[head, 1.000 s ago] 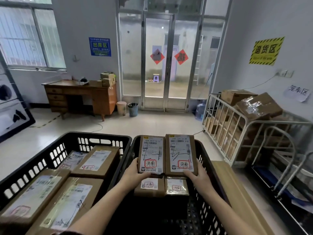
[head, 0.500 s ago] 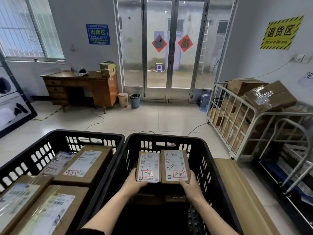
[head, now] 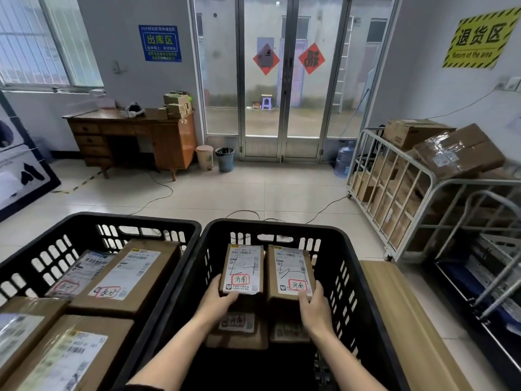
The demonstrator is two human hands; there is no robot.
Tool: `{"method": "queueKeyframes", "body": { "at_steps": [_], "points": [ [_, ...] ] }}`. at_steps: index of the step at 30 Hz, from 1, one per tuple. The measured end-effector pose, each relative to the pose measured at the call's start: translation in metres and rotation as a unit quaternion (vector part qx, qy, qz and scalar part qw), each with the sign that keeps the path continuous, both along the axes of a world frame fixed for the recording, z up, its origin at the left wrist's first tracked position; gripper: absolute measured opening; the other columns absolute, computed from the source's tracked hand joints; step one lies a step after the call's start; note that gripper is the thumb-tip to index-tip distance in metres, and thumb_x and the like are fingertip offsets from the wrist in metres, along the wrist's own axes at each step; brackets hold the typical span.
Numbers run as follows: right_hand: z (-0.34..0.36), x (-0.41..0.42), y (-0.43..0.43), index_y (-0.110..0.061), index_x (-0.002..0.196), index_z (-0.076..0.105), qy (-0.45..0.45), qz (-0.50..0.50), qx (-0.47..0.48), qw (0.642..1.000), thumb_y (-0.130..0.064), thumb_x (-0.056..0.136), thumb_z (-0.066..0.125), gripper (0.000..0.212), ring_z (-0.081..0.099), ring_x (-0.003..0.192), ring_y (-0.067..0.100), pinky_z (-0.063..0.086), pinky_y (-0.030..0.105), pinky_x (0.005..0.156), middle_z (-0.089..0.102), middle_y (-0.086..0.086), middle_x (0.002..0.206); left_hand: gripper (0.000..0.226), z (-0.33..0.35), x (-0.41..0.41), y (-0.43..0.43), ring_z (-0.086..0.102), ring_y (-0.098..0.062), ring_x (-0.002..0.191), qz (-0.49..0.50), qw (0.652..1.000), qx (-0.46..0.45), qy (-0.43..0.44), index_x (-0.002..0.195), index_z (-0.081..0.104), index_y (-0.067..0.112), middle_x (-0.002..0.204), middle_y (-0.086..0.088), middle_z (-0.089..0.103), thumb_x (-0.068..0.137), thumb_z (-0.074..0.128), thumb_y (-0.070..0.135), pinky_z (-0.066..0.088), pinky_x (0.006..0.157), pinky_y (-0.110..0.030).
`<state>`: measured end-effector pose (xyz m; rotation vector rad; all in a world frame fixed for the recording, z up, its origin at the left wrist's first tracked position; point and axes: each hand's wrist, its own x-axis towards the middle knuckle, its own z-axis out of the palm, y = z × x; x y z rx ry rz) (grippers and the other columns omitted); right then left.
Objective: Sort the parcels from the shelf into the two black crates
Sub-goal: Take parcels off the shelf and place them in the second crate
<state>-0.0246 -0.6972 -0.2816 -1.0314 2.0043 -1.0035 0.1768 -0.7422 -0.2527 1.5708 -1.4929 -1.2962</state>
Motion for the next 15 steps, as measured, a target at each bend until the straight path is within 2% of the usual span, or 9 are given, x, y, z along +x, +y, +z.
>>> {"method": "queueKeyframes", "body": {
  "at_steps": [1, 3, 5, 7, 9, 11, 13, 15],
  "points": [
    [0.002, 0.000, 0.000, -0.014, 0.147, 0.018, 0.038, 0.005, 0.008, 0.999, -0.034, 0.096, 0.040, 0.059, 0.049, 0.118, 0.025, 0.045, 0.038, 0.097, 0.045, 0.013, 0.136, 0.056, -0.001, -0.001, 0.000, 0.048, -0.023, 0.124, 0.001, 1.000, -0.022, -0.021, 0.136, 0.039, 0.014, 0.131, -0.005, 0.054, 0.085, 0.062, 0.011, 0.038, 0.104, -0.036],
    [0.008, 0.001, 0.000, -0.016, 0.149, 0.013, 0.161, 0.022, 0.018, 0.987, -0.037, 0.096, 0.039, 0.062, 0.033, 0.134, 0.026, 0.033, 0.037, 0.107, 0.030, 0.011, 0.147, 0.063, 0.001, -0.004, 0.001, 0.035, -0.023, 0.134, -0.005, 0.989, -0.095, -0.116, 0.141, 0.033, 0.013, 0.141, -0.005, 0.043, 0.085, 0.062, 0.017, 0.029, 0.110, -0.034],
    [0.013, 0.005, -0.001, -0.018, 0.149, 0.012, 0.269, 0.065, -0.025, 0.961, -0.041, 0.096, 0.035, 0.062, 0.019, 0.142, 0.022, 0.021, 0.035, 0.115, 0.018, 0.006, 0.154, 0.070, 0.005, -0.008, 0.001, 0.014, -0.022, 0.144, -0.044, 0.952, -0.170, -0.251, 0.147, 0.019, 0.015, 0.154, -0.005, 0.021, 0.088, 0.055, 0.027, 0.014, 0.117, -0.032],
    [0.015, 0.013, -0.003, -0.018, 0.148, 0.019, 0.317, 0.132, -0.052, 0.938, -0.051, 0.091, 0.022, 0.066, 0.013, 0.144, 0.018, 0.015, 0.034, 0.119, 0.015, 0.003, 0.156, 0.072, 0.008, -0.014, 0.000, 0.001, -0.018, 0.146, -0.105, 0.905, -0.222, -0.348, 0.150, 0.010, 0.017, 0.158, -0.002, 0.006, 0.090, 0.048, 0.032, 0.002, 0.117, -0.030],
    [0.013, 0.016, -0.006, -0.019, 0.144, 0.029, 0.345, 0.169, -0.065, 0.921, -0.057, 0.078, 0.001, 0.081, 0.017, 0.143, 0.017, 0.016, 0.032, 0.119, 0.024, 0.003, 0.153, 0.070, 0.009, -0.019, 0.001, -0.003, -0.015, 0.147, -0.151, 0.870, -0.246, -0.399, 0.150, 0.007, 0.017, 0.159, -0.001, 0.001, 0.092, 0.042, 0.033, -0.002, 0.117, -0.028],
    [0.010, 0.013, -0.007, -0.020, 0.141, 0.034, 0.364, 0.187, -0.069, 0.910, -0.057, 0.073, -0.006, 0.087, 0.024, 0.141, 0.016, 0.021, 0.030, 0.117, 0.032, 0.001, 0.149, 0.068, 0.008, -0.020, 0.003, -0.003, -0.014, 0.146, -0.168, 0.857, -0.256, -0.415, 0.150, 0.006, 0.016, 0.159, -0.001, -0.001, 0.092, 0.038, 0.033, -0.005, 0.115, -0.025],
    [0.011, 0.011, -0.007, -0.020, 0.139, 0.038, 0.360, 0.198, -0.066, 0.909, -0.057, 0.074, -0.003, 0.086, 0.028, 0.139, 0.016, 0.025, 0.031, 0.115, 0.036, 0.001, 0.147, 0.068, 0.002, -0.019, 0.003, -0.004, -0.014, 0.146, -0.165, 0.848, -0.268, -0.427, 0.150, 0.005, 0.015, 0.159, -0.002, -0.002, 0.092, 0.037, 0.032, -0.009, 0.110, -0.022],
    [0.010, 0.013, -0.008, -0.016, 0.132, 0.050, 0.362, 0.183, -0.068, 0.911, -0.053, 0.081, 0.009, 0.074, 0.041, 0.133, 0.022, 0.033, 0.035, 0.110, 0.048, 0.005, 0.138, 0.070, 0.000, -0.021, 0.003, -0.006, -0.015, 0.146, -0.164, 0.845, -0.274, -0.428, 0.150, 0.004, 0.015, 0.159, -0.003, -0.004, 0.091, 0.038, 0.033, -0.011, 0.107, -0.022]
  ]
}}
